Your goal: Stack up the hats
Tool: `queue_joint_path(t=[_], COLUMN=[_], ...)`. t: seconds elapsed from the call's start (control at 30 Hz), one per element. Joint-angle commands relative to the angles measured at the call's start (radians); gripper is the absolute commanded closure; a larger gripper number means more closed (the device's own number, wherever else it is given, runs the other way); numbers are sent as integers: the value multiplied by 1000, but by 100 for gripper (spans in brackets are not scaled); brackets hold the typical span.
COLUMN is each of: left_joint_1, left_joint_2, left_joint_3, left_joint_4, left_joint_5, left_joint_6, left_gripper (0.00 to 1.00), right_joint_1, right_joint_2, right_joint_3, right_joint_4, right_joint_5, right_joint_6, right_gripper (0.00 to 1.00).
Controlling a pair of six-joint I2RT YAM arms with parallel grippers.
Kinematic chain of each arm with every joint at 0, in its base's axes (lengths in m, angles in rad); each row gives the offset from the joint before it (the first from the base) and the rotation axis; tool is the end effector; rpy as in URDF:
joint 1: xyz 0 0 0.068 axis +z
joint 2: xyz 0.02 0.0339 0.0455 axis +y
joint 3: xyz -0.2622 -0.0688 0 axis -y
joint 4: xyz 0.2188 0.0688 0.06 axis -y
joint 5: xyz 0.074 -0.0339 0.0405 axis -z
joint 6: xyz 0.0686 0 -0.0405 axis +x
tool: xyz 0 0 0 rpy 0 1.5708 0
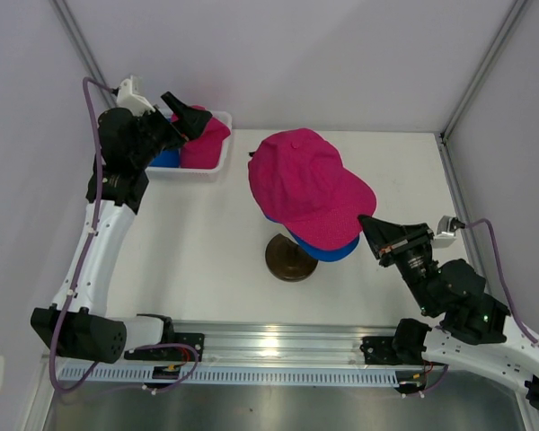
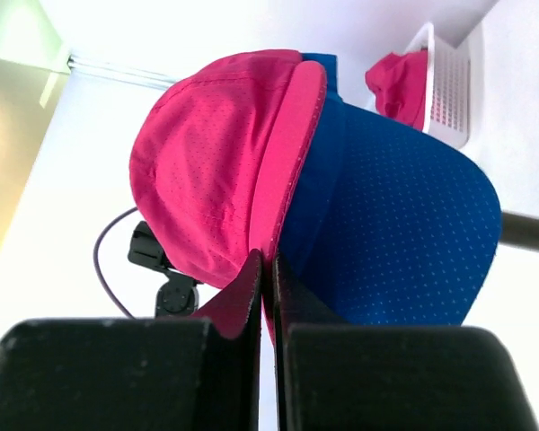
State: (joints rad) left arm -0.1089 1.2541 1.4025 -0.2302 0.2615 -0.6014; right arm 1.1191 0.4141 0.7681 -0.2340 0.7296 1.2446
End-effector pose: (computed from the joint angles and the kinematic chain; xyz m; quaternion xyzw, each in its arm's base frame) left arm 0.2820 -0.0487 0.4429 -0.0921 0.7287 -0.3235 0.5966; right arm 0.0798 0.0598 0.3661 0.3053 0.6018 0.5570 0.4841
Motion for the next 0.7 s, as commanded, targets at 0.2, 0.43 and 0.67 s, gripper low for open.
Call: queue_joint_path(t=[0.2, 0.43, 0.67], left_joint_1=[-20, -23, -34], left_joint_2=[8, 14, 13], left_joint_3=[56, 58, 56], left_joint_4=[23, 29, 26], left_joint_5=[-1, 7, -2], left_joint_6=[17, 15, 23], left_gripper=[1, 0, 0], right_joint_1=[4, 2, 2], right_joint_2=[17, -1, 15], right_joint_3=[-38, -26, -59], right_joint_4=[-263, -435, -459], right_joint_5=[4, -22, -87], right_joint_6=[268, 345, 332], right_gripper=[100, 100, 100])
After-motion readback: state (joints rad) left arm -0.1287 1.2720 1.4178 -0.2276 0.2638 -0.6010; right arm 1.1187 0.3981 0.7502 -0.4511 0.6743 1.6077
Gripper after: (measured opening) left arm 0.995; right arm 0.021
